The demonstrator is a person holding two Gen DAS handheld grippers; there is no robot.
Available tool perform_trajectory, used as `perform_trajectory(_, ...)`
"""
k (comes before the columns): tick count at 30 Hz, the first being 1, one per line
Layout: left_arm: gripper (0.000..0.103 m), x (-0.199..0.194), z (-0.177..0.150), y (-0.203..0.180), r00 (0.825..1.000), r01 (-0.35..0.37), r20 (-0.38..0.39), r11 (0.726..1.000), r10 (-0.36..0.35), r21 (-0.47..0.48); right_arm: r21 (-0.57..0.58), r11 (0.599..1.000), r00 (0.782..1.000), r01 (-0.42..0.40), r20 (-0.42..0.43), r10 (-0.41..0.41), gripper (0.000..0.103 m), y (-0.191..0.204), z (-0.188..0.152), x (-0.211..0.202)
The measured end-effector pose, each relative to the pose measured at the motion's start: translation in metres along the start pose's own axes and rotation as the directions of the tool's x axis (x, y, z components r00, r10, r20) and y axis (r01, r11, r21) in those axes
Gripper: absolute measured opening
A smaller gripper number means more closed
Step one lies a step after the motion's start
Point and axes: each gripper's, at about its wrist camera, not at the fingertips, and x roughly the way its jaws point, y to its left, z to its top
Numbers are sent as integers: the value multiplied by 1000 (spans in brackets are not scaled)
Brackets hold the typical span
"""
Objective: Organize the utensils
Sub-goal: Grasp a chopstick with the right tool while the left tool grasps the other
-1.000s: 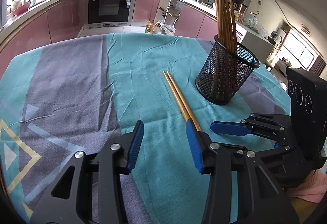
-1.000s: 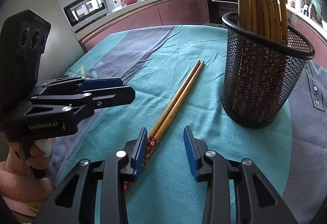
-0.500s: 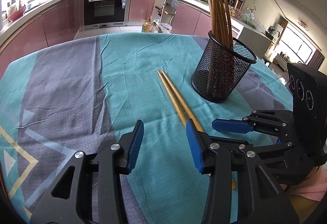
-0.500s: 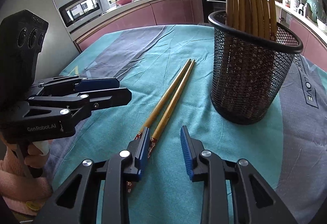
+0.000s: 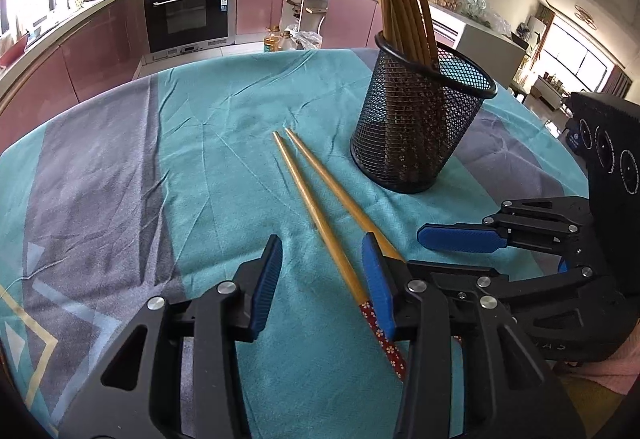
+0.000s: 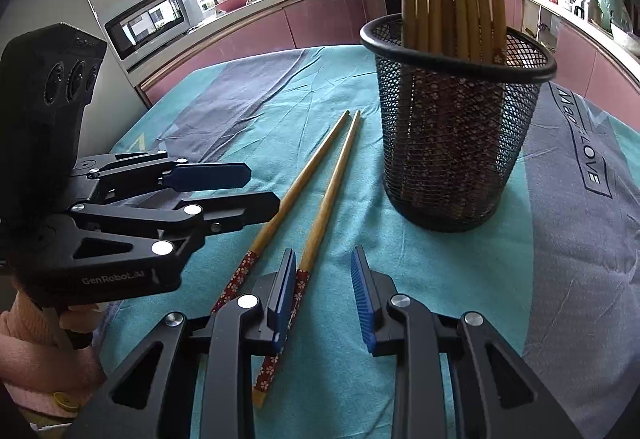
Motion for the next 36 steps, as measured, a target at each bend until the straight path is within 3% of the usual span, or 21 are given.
perform_trajectory(4,35,12,1,-7,999,-23,-31,1000,24,20,1,1000,1000,-1,0,1,27,-2,-1,-1)
perform_trajectory(12,15,13,-5,-3,999,-35,-38,999,34,-7,-7,1000,1000,3,0,-3,27,-2,2,0)
perform_trajectory(23,14,8,-10,2,999,-26,-39,999,24,-44,-24,1000,1000,7,1,-7,20,2,25,19)
perform_trajectory(36,16,9,-6,4,999,-17,-37,999,15,-41,49,999,1000,-1,14,0,6,-10,33,28)
